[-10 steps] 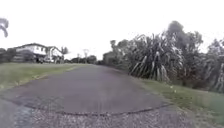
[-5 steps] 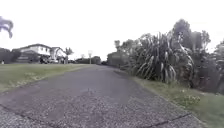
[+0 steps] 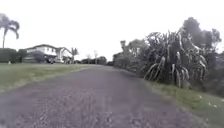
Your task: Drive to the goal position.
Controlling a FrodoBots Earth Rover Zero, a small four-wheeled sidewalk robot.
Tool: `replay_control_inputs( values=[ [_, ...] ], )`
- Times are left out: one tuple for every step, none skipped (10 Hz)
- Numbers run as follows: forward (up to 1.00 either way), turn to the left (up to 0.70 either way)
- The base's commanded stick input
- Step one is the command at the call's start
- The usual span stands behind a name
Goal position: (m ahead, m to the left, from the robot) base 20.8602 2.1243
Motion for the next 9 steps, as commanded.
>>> replay_control_inputs(
  values=[
    [0.70, 0.00],
    [0.70, 0.00],
    [0.70, 0.00],
    [0.70, 0.00],
    [0.70, 0.00],
    [0.70, 0.00],
    [0.70, 0.07],
    [0.70, 0.17],
    [0.70, 0.27]
  ],
)
